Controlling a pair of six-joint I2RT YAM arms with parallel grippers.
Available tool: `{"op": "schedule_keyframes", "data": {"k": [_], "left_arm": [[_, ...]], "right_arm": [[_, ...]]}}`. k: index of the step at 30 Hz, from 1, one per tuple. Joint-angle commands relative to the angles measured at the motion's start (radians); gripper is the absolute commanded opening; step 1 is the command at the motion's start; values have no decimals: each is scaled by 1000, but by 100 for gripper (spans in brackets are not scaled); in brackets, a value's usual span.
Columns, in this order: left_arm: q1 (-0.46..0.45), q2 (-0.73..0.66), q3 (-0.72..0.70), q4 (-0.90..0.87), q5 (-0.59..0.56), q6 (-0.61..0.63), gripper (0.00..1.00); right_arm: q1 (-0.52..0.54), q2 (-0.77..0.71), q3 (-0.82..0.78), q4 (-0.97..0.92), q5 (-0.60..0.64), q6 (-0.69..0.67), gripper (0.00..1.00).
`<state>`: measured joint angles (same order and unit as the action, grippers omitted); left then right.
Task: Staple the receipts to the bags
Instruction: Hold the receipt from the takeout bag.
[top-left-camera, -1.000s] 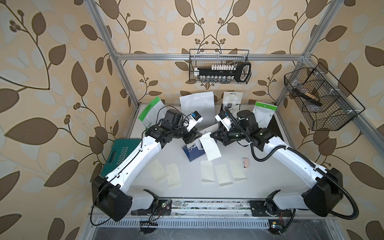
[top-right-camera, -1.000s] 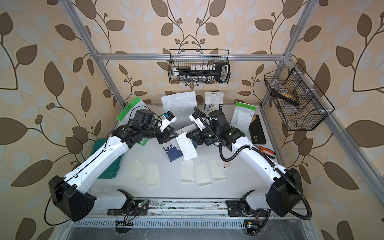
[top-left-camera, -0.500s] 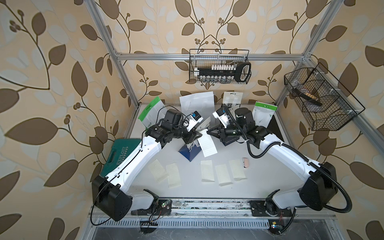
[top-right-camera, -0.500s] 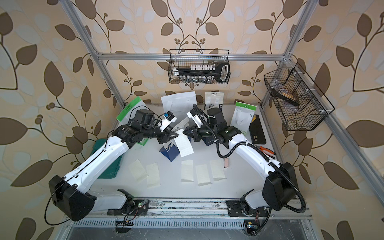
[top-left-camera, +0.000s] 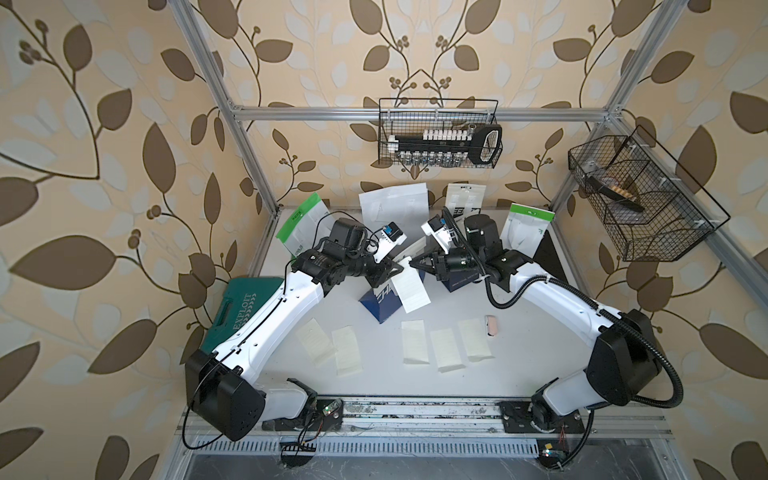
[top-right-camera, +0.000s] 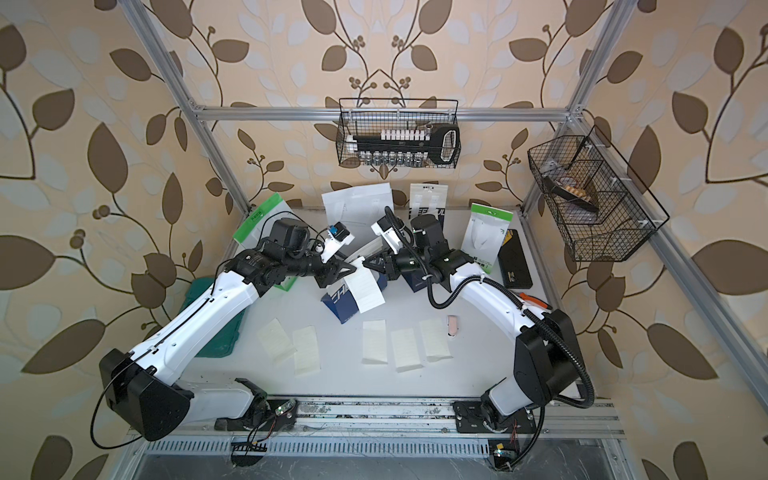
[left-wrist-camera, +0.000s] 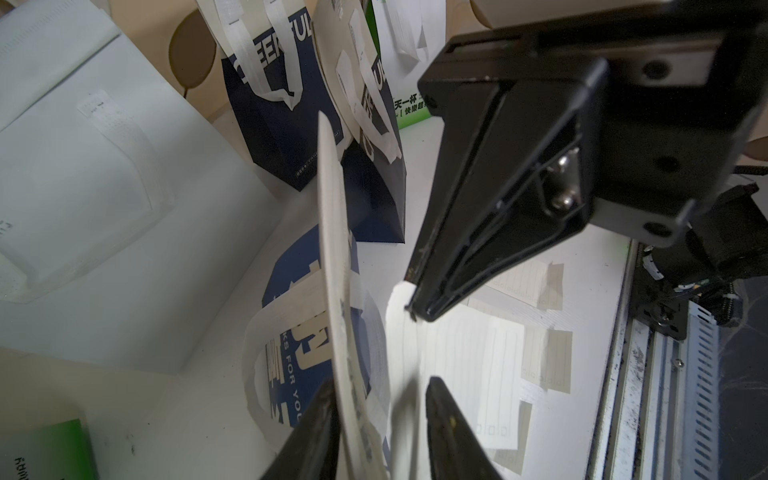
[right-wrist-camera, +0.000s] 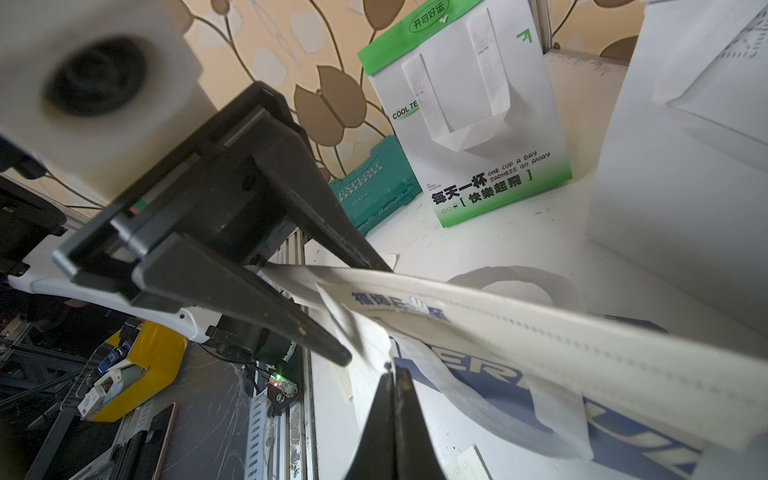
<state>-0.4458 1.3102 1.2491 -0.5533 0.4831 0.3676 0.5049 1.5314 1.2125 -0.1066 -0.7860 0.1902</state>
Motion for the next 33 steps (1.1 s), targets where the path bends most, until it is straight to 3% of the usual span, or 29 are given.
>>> {"op": "schedule_keyframes", "data": {"k": [1, 21, 31, 32, 33], "left_arm": [[-4, 12, 30, -10, 5, 15, 35], [-4, 7, 27, -8, -4, 16, 28], [-4, 15, 30, -5, -12, 13, 16], [-4, 14, 29, -4, -14, 14, 17], [-4, 14, 29, -3, -19, 11, 23]], "right_arm": [[-4, 6, 22, 45, -26, 0, 0], [-17, 3, 13, 58, 11, 12, 0], [-20, 19, 3, 76, 14, 27, 0], [-20, 19, 2, 76, 16, 28, 0], [-20, 18, -2, 78, 18, 28, 0]]}}
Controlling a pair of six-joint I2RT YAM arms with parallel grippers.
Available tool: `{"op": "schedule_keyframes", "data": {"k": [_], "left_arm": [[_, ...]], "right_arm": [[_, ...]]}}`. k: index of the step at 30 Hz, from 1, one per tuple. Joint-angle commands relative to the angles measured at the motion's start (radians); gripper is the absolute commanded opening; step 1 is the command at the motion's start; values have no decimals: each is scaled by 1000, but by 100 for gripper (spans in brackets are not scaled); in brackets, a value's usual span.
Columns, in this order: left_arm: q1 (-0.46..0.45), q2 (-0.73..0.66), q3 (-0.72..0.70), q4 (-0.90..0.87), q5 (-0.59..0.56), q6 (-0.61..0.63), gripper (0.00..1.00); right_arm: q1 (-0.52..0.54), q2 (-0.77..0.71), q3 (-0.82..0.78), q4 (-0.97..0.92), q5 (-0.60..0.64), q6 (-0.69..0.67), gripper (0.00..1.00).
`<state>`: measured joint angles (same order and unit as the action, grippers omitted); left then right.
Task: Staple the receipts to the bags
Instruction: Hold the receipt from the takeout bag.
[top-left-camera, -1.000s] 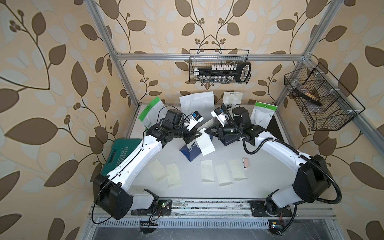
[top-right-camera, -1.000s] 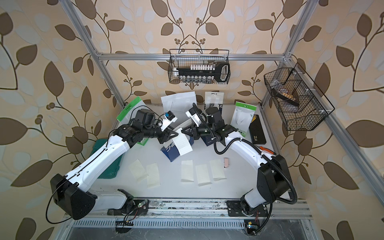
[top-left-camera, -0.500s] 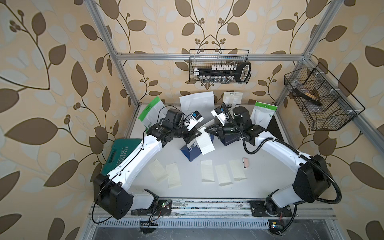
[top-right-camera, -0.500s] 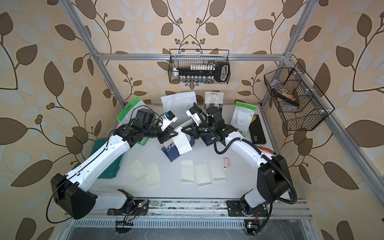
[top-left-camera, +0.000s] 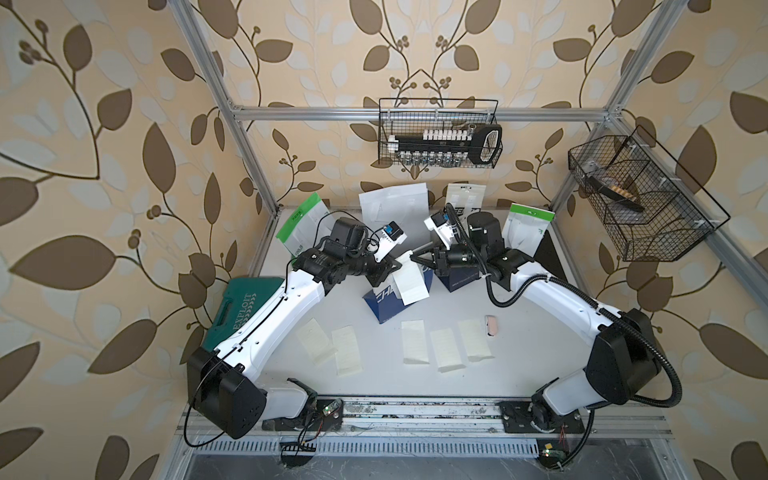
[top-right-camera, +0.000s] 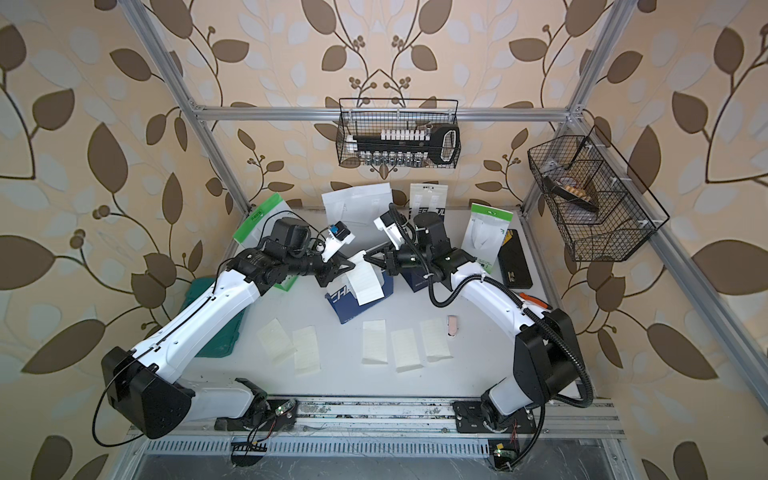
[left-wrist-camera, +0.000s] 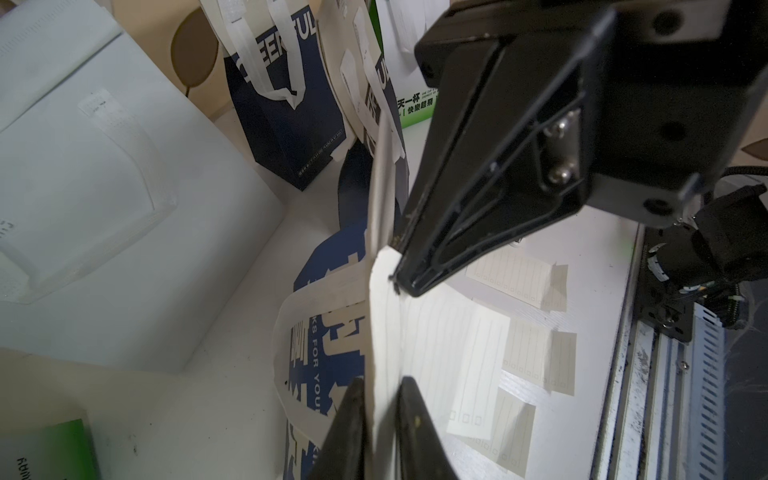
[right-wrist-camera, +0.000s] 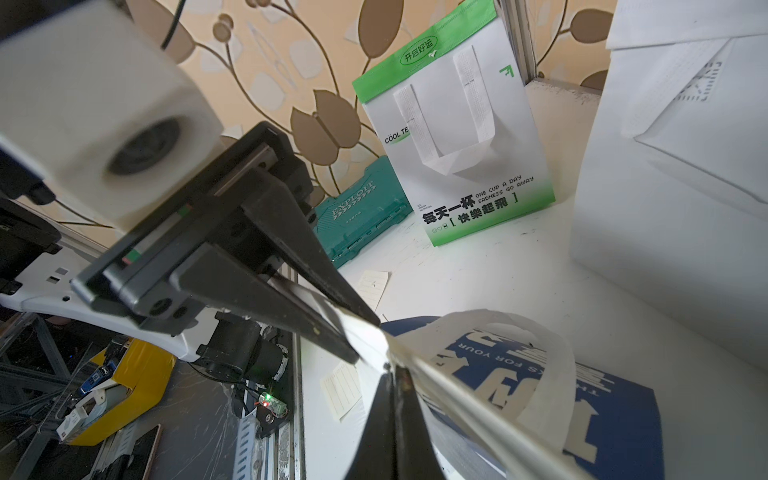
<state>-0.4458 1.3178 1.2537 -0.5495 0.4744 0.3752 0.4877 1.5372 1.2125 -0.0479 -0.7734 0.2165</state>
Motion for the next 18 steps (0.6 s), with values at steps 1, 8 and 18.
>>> {"op": "schedule_keyframes", "data": {"k": [1, 8, 18], "left_arm": [[-4, 6, 24, -6, -13, 3, 31], [-4, 7, 26, -7, -13, 1, 26], [-4, 10, 30, -15, -14, 3, 25]], "right_arm": [[-3, 11, -7, 24, 5, 4, 0], [-3, 11, -26, 39, 10, 12, 0], [-3, 21, -33, 32, 20, 1, 0]]}}
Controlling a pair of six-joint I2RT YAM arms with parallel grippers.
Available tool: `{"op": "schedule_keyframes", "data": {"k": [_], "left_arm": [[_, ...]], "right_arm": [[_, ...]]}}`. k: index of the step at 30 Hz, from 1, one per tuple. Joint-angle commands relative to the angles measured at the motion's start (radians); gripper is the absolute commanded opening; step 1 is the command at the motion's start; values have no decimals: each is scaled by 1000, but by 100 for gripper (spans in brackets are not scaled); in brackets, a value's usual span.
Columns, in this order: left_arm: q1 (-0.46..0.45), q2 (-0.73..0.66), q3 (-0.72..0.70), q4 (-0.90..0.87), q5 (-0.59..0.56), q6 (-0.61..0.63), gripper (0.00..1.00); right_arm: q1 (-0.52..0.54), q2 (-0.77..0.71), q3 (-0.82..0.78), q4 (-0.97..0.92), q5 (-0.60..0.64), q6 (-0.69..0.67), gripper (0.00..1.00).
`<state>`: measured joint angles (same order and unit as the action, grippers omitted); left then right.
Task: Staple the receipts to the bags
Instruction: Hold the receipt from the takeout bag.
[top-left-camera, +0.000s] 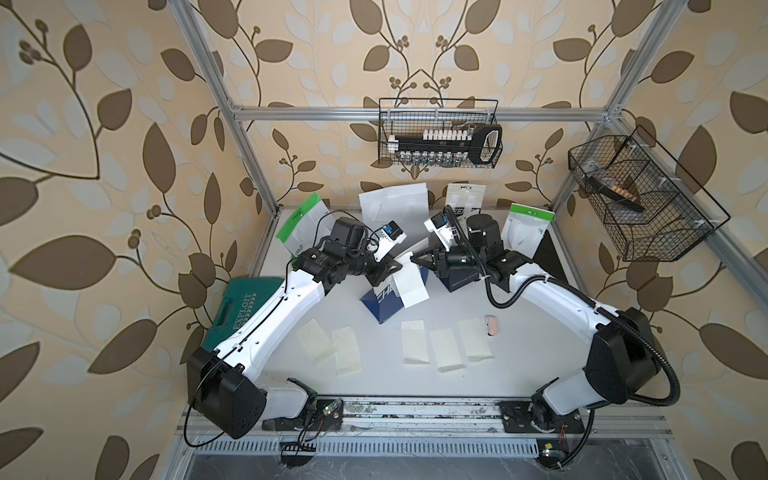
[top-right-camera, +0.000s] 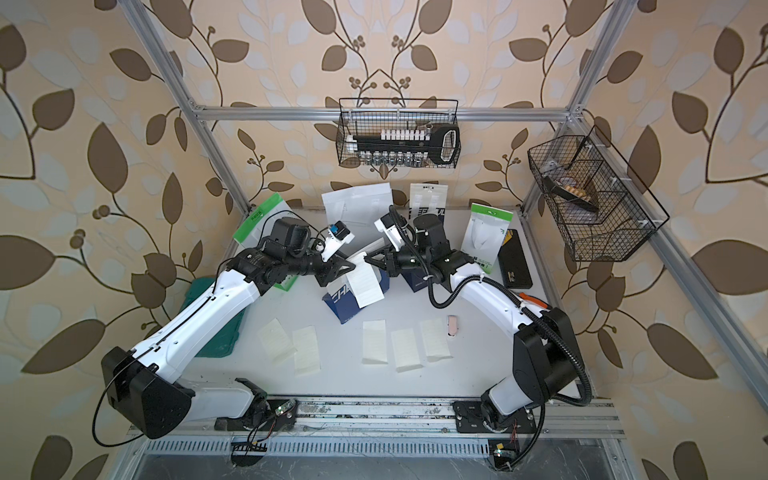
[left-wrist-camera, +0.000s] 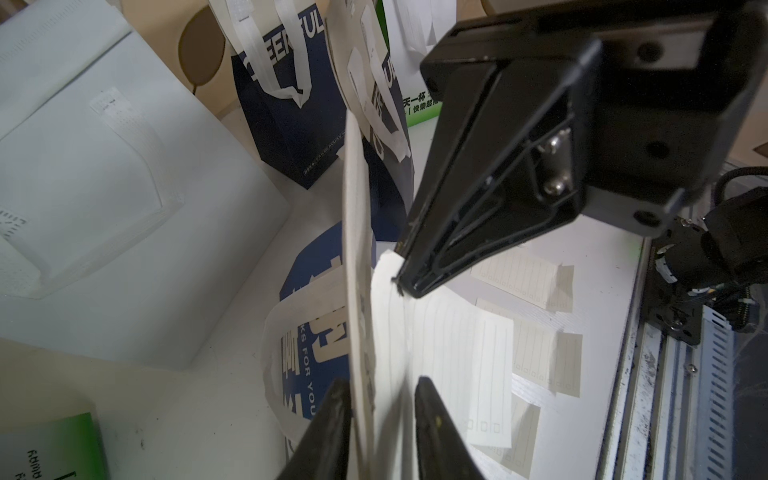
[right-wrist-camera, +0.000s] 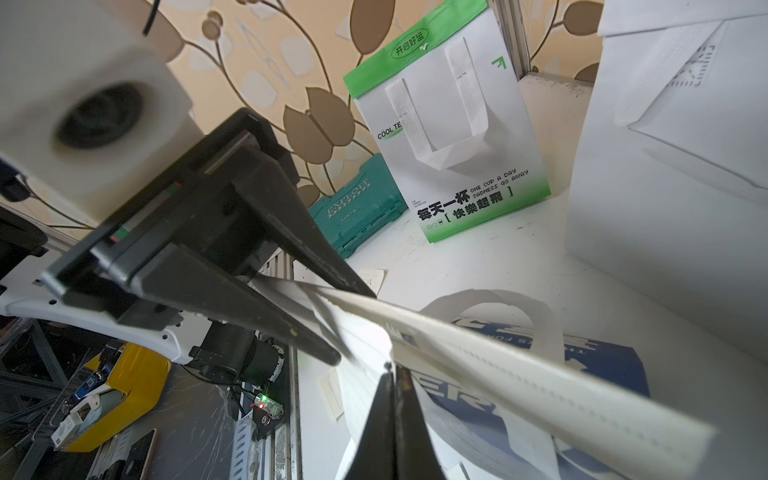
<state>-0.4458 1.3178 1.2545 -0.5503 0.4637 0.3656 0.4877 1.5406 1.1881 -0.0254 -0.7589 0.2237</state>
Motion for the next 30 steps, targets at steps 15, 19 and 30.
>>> {"op": "schedule_keyframes", "data": {"k": [15, 19, 30], "left_arm": [[-4, 13, 33, -11, -9, 11, 7], [-4, 3, 24, 4, -22, 2, 0], [-5, -8, 24, 18, -81, -58, 0]], "right_arm": [[-3, 19, 5, 12, 16, 0, 0], [-3, 0, -2, 9, 59, 18, 6], [-3, -257, -173, -32, 323, 209, 58]]}}
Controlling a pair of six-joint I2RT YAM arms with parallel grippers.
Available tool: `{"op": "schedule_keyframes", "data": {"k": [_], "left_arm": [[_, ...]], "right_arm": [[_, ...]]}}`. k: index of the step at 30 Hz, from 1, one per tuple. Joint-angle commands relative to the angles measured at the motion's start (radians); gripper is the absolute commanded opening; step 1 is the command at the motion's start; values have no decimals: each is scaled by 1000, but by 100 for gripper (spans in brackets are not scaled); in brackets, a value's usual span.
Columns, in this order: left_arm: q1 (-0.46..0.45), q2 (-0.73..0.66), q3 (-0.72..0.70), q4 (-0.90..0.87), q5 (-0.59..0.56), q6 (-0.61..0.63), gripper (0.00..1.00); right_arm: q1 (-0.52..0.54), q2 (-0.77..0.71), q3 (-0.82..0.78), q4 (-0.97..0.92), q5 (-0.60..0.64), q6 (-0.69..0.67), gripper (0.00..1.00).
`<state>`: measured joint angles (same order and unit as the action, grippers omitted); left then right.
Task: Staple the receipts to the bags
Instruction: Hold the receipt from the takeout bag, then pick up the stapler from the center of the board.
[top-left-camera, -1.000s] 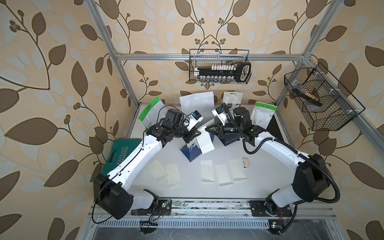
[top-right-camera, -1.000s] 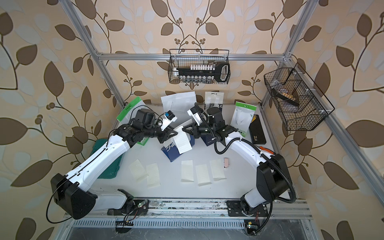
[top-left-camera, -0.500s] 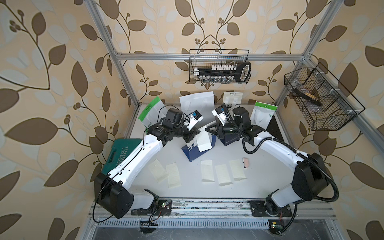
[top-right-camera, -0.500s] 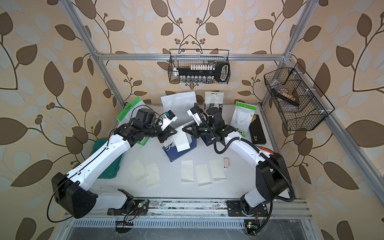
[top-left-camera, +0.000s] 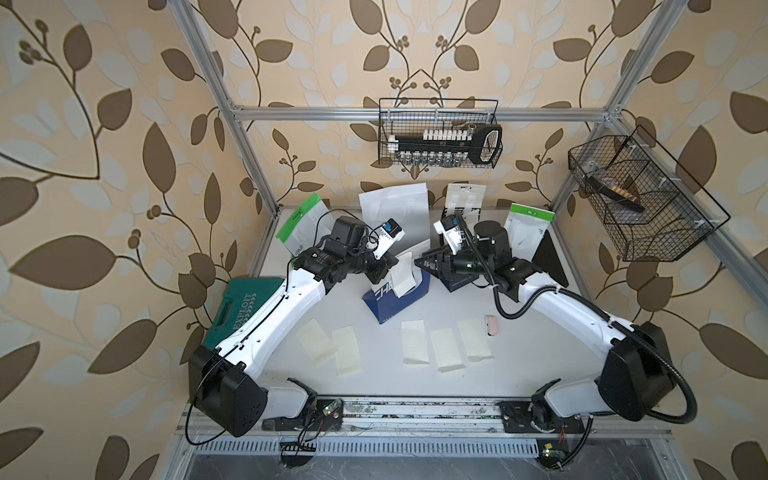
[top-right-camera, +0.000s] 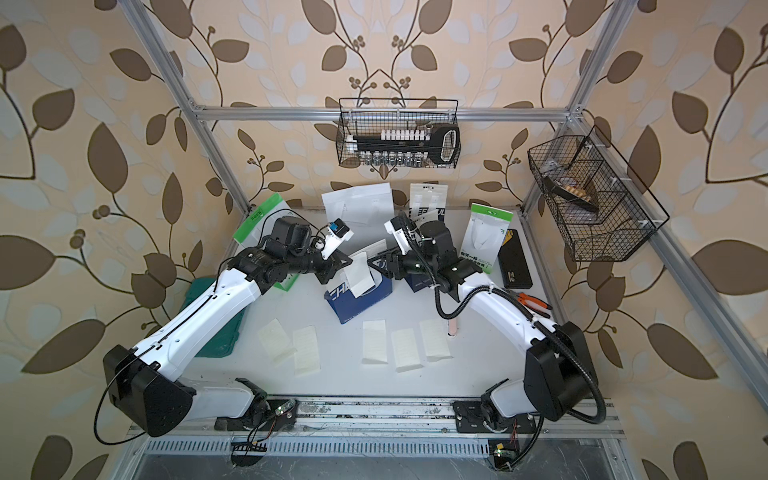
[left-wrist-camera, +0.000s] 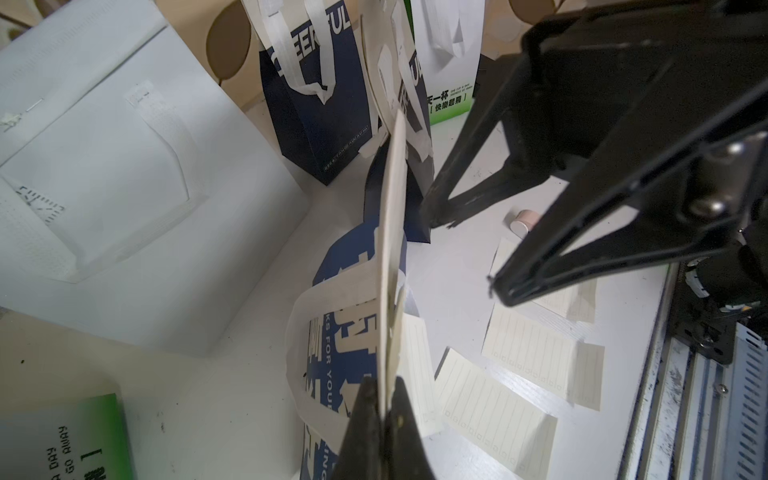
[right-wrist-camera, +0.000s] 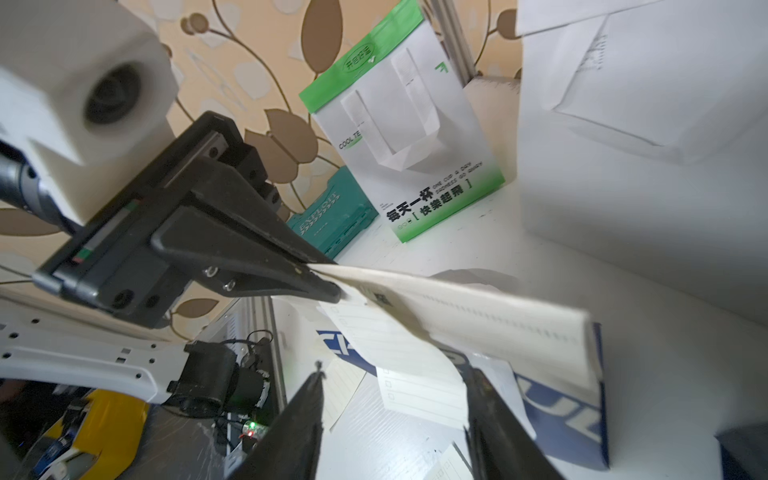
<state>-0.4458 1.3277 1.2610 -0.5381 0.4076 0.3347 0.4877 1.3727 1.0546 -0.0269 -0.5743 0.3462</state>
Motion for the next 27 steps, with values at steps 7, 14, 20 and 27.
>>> {"op": "schedule_keyframes", "data": {"k": [7, 14, 20, 27], "left_arm": [[-7, 11, 34, -35, -100, -122, 0], [-22, 54, 41, -36, -125, -155, 0], [-22, 30, 26, -16, -133, -151, 0], [-27, 20, 25, -14, -125, -156, 0]], "right_arm": [[-27, -287, -194, -445, 485, 278, 63], [-118, -217, -245, -774, 667, 281, 63], [-184, -100, -180, -831, 713, 237, 64], [-197, 69, -103, -861, 712, 215, 61]]}}
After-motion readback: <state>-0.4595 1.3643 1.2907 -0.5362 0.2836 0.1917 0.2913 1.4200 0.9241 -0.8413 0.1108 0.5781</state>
